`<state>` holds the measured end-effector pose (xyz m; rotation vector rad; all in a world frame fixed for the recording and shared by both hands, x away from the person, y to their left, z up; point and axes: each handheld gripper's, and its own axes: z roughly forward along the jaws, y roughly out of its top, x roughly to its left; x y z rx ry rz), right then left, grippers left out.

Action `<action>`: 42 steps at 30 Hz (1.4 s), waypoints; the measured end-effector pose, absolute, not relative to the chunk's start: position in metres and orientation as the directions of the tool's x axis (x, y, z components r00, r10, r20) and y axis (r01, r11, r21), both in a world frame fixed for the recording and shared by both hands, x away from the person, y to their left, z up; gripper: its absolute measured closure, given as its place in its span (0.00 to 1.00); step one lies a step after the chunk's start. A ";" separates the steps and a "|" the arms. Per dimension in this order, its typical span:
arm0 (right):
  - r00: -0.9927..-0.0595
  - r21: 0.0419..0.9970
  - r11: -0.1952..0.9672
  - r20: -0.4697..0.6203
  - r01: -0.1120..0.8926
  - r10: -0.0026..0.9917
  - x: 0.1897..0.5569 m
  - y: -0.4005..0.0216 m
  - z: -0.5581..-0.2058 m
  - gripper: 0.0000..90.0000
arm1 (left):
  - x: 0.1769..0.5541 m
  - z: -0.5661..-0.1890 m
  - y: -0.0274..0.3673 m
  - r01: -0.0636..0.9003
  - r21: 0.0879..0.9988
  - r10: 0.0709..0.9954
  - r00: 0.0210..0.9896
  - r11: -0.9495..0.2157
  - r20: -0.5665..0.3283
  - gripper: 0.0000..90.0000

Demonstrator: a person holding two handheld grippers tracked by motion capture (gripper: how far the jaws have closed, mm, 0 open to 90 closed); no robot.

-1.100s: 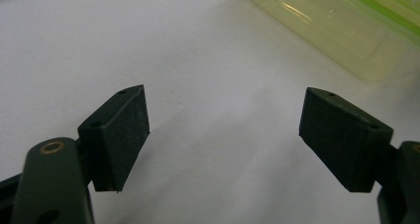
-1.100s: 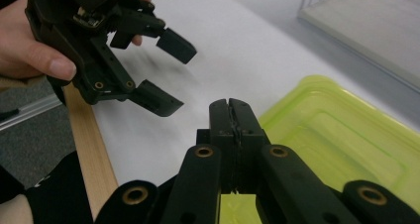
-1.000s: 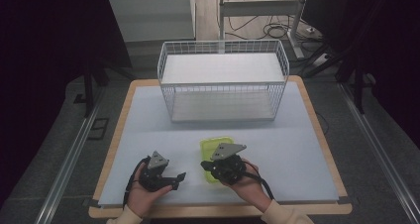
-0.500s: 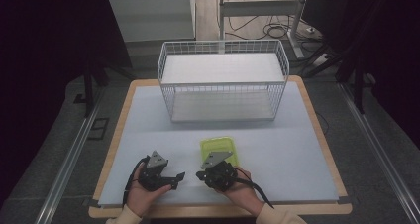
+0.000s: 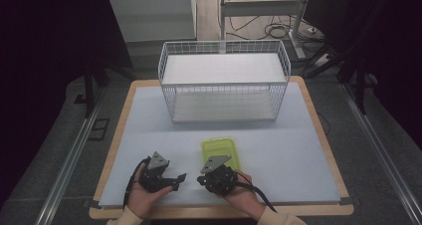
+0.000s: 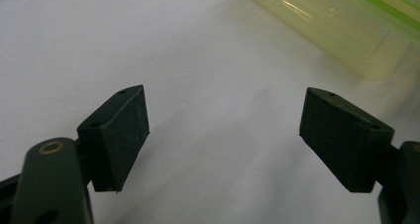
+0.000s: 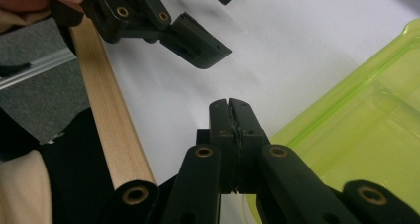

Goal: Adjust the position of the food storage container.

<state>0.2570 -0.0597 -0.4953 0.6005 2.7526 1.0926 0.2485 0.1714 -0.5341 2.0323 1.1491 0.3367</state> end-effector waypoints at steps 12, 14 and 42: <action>-0.894 0.666 0.664 0.009 0.340 0.449 0.250 -0.086 -0.496 1.00 | 0.247 -0.532 0.175 0.613 0.733 0.821 0.555 -0.295 -0.133 0.21; -0.888 0.669 0.654 0.020 0.353 0.459 0.251 -0.094 -0.496 1.00 | 0.247 -0.532 0.175 0.613 0.732 0.821 0.555 -0.295 -0.134 0.21; -0.807 0.676 0.584 0.026 0.449 0.590 0.257 -0.170 -0.492 1.00 | 0.247 -0.531 0.175 0.610 0.733 0.822 0.556 -0.299 -0.127 0.21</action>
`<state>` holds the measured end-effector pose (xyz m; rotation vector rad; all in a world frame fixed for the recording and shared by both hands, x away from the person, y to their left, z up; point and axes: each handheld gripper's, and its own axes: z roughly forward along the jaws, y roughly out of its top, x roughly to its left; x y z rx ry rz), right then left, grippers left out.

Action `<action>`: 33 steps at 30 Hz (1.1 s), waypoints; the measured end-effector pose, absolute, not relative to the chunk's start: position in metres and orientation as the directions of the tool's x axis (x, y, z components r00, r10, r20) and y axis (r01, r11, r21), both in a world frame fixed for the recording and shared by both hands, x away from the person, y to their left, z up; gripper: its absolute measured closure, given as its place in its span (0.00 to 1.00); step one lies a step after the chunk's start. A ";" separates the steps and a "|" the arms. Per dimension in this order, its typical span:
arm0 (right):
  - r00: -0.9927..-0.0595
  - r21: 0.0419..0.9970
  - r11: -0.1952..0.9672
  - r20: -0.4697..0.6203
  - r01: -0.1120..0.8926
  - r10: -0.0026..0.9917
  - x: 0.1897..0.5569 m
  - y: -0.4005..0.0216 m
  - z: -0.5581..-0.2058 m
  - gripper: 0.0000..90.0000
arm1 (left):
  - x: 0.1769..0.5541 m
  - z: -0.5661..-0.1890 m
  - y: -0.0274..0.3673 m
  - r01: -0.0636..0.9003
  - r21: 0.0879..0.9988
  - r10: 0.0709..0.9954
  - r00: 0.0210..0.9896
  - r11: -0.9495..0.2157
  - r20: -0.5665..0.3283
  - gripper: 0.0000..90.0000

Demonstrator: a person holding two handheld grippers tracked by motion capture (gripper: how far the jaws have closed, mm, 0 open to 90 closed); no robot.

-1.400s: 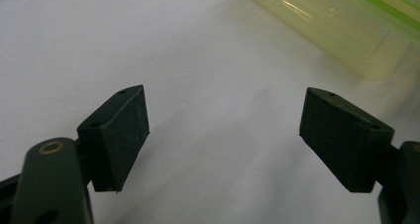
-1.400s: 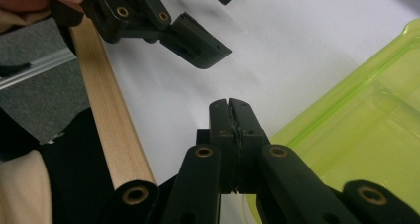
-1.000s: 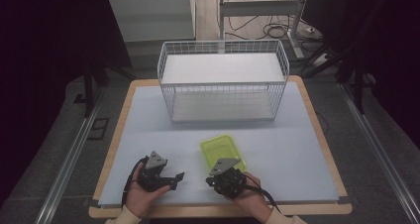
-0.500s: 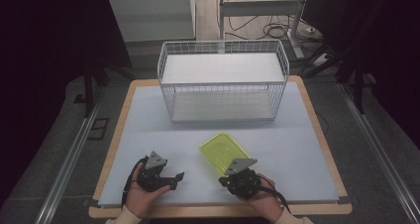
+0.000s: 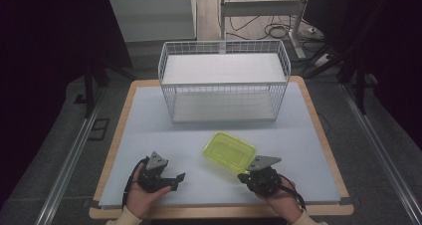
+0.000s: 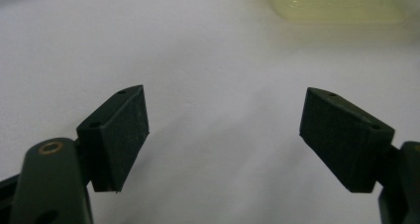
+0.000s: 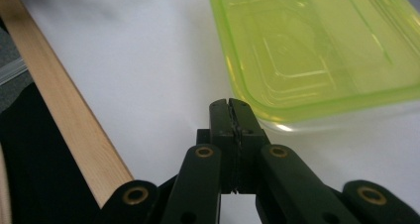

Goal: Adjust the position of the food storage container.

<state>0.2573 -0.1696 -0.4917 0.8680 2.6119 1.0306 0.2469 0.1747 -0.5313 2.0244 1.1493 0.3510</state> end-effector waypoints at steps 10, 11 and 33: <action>-0.775 0.672 0.564 0.024 0.480 0.631 0.269 -0.184 -0.495 1.00 | 0.248 -0.532 0.173 0.614 0.729 0.820 0.557 -0.303 -0.129 0.21; -0.775 0.672 0.564 0.024 0.480 0.631 0.269 -0.184 -0.495 1.00 | 0.248 -0.532 0.173 0.614 0.729 0.820 0.557 -0.303 -0.129 0.21; -0.729 0.670 0.526 0.035 0.524 0.683 0.290 -0.193 -0.498 1.00 | 0.247 -0.532 0.172 0.611 0.731 0.820 0.559 -0.305 -0.125 0.21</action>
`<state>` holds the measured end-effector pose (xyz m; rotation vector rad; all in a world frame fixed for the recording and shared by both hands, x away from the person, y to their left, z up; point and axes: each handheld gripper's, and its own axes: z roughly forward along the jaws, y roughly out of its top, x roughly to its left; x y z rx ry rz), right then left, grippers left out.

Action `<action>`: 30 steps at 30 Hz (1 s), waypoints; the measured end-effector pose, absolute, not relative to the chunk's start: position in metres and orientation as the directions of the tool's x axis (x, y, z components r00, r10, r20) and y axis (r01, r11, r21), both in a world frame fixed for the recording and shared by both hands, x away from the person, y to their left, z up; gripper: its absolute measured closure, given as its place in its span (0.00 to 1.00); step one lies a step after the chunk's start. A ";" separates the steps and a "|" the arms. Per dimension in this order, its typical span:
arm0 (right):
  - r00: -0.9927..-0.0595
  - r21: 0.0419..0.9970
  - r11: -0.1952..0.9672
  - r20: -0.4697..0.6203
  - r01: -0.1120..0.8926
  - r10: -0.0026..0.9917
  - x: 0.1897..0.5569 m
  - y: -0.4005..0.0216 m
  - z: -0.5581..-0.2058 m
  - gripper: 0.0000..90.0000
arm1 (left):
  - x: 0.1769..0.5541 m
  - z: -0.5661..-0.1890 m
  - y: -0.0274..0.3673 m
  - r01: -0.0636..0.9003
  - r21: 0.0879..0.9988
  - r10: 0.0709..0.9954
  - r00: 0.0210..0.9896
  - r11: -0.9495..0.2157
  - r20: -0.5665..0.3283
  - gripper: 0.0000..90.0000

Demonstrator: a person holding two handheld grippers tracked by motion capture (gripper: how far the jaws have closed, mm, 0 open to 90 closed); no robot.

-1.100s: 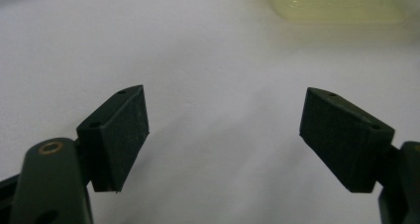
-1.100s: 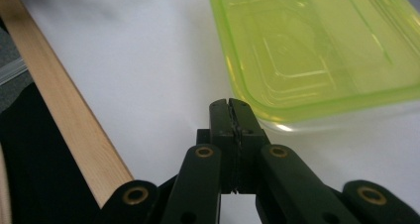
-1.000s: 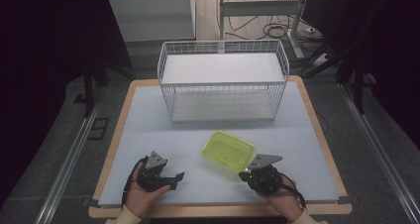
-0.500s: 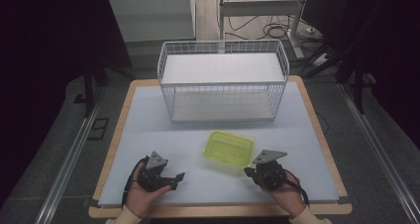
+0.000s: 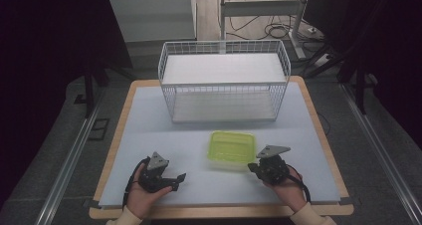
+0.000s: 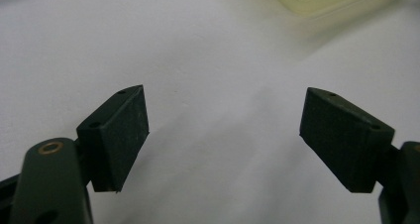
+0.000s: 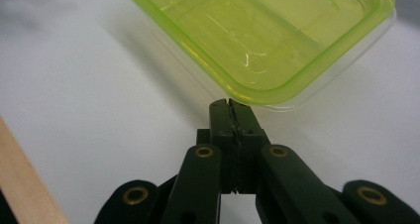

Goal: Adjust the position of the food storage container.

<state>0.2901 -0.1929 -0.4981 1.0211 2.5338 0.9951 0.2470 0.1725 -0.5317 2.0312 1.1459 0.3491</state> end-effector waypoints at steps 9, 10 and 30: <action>-0.722 0.671 0.518 0.036 0.530 0.691 0.299 -0.195 -0.500 1.00 | 0.243 -0.532 0.179 0.617 0.734 0.830 0.542 -0.285 -0.133 0.21; -0.722 0.671 0.517 0.040 0.532 0.691 0.299 -0.195 -0.500 1.00 | 0.242 -0.531 0.181 0.621 0.733 0.833 0.535 -0.277 -0.138 0.21; -0.662 0.742 0.403 0.073 0.536 0.746 0.304 -0.229 -0.483 0.66 | 0.249 -0.518 0.181 0.620 0.761 0.810 0.538 -0.191 -0.235 0.21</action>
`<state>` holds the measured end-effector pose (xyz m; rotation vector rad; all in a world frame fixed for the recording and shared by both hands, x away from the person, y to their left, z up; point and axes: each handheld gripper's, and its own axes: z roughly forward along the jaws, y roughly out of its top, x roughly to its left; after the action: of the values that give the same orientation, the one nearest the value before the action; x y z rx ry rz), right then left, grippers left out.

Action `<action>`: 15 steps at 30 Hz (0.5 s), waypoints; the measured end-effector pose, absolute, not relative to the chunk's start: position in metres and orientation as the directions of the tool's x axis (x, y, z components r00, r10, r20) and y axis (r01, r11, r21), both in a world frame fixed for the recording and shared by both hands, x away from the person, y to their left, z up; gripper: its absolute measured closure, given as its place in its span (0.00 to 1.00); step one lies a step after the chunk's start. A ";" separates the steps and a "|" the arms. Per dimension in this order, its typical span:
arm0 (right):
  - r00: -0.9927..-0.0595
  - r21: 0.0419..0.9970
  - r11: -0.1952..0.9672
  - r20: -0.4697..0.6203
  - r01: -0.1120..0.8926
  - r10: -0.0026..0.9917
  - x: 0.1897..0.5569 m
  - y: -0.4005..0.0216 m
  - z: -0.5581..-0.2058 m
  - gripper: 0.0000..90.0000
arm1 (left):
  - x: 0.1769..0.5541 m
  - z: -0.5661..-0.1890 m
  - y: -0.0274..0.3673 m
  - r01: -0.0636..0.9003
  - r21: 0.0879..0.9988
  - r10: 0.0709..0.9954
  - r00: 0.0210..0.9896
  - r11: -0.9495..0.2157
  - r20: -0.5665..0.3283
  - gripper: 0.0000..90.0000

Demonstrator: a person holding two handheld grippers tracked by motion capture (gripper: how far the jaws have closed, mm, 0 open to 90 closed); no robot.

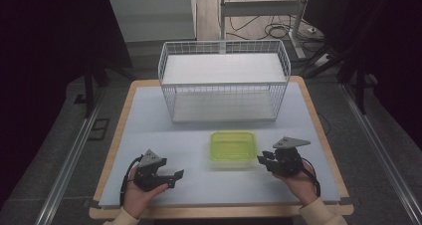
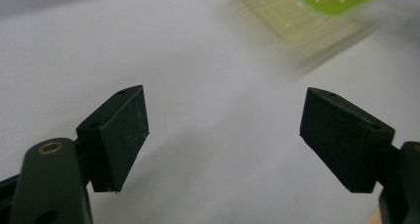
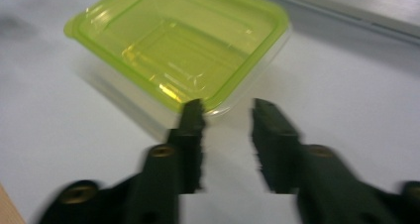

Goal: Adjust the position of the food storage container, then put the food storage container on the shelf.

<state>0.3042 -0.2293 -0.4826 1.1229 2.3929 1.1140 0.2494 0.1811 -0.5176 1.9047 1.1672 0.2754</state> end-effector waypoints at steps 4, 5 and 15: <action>-0.657 0.777 0.329 0.140 0.537 0.741 0.310 -0.240 -0.479 0.48 | 0.261 -0.509 0.172 0.610 0.768 0.801 0.551 -0.195 -0.234 0.24; -0.653 0.786 0.309 0.154 0.536 0.742 0.311 -0.242 -0.477 0.46 | 0.262 -0.508 0.170 0.609 0.770 0.798 0.552 -0.190 -0.240 0.24; -0.657 0.827 0.228 0.208 0.514 0.725 0.316 -0.250 -0.470 0.33 | 0.266 -0.496 0.160 0.625 0.758 0.773 0.569 -0.187 -0.279 0.24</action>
<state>0.3159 -0.2497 -0.4698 1.1732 2.2786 1.3986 0.2664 0.1604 -0.4965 1.8975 1.1314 0.2056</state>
